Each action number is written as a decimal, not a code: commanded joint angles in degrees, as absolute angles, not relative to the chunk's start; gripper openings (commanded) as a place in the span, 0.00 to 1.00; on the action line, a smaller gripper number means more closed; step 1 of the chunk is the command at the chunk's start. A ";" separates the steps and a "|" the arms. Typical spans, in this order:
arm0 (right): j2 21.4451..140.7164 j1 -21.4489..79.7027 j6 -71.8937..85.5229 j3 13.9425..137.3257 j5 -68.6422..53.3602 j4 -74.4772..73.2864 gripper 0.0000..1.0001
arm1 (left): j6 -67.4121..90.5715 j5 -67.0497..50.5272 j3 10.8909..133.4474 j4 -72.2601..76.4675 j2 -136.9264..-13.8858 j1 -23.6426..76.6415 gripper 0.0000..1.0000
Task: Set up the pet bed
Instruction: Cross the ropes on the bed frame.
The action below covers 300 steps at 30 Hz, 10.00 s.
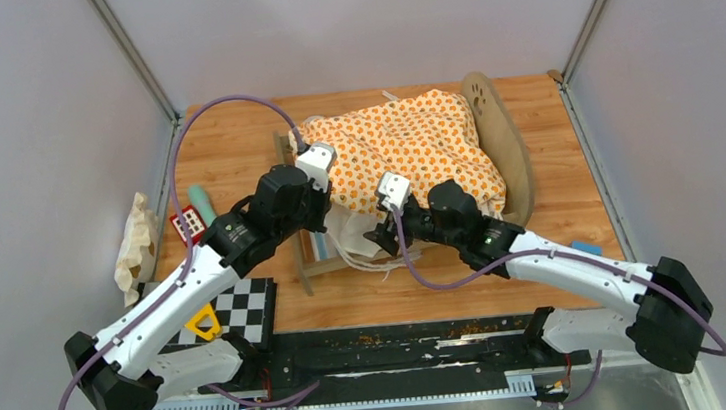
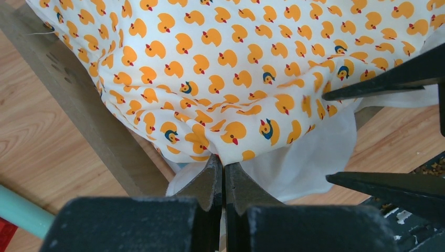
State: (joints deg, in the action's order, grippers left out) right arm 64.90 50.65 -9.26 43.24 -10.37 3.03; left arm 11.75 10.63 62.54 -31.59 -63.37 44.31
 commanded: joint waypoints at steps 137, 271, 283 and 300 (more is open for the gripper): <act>87.50 46.06 -10.23 60.01 -18.15 25.06 0.09 | 43.67 4.90 27.31 3.16 -48.76 50.36 0.25; 86.29 43.20 -7.83 62.75 -3.16 16.92 0.10 | 1.87 42.74 73.65 -39.07 -63.56 53.61 0.00; 86.53 43.20 -7.84 61.92 -3.43 16.61 0.10 | 4.83 39.31 64.22 -32.77 -63.63 52.12 0.00; 86.03 43.16 -7.82 61.09 -11.58 16.26 0.11 | 17.01 36.06 49.64 -30.66 -59.03 52.03 0.39</act>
State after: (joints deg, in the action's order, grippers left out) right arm 87.66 43.42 -7.99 60.97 -5.78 15.88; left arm 11.88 36.88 50.43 -32.77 -62.50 52.34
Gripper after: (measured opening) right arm 0.105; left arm 0.324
